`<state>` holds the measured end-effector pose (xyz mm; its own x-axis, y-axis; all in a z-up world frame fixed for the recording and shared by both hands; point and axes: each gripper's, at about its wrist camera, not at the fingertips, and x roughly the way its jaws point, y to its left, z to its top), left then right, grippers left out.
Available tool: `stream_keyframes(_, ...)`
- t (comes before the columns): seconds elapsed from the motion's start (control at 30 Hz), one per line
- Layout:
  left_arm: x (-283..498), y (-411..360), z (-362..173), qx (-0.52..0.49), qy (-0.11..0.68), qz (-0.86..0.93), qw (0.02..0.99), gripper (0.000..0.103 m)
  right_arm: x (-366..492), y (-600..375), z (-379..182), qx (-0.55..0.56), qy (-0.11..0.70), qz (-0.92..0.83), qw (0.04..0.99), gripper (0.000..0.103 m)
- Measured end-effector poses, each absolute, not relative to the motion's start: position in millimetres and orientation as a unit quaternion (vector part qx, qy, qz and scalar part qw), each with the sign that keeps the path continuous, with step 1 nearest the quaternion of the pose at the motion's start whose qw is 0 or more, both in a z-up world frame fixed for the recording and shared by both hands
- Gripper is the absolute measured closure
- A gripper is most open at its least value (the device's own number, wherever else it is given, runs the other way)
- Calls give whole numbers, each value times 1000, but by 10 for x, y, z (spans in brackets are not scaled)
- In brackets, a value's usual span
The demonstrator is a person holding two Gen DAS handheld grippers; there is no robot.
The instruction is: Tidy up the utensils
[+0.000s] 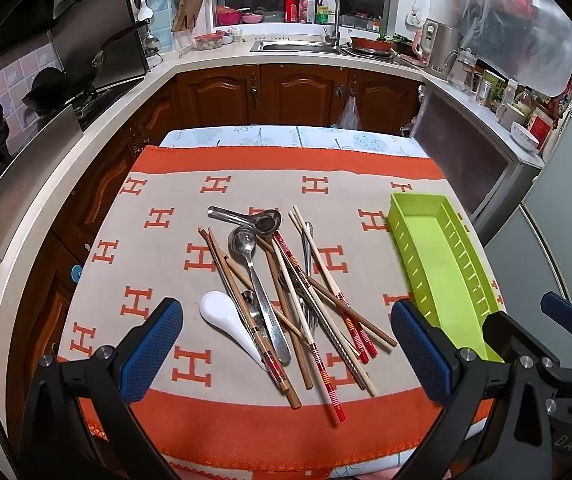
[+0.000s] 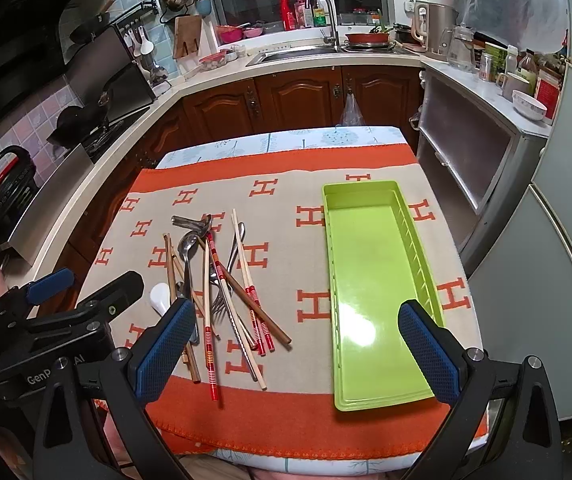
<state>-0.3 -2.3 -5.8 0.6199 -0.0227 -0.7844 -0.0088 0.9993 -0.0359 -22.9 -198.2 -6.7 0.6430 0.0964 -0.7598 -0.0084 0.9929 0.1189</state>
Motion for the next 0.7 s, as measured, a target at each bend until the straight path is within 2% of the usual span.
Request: stream_keyframes(0.7, 0, -16, -64, -15, 438, 0, 899, 1, -227, -1998, -66, 51, 423, 30, 904, 1)
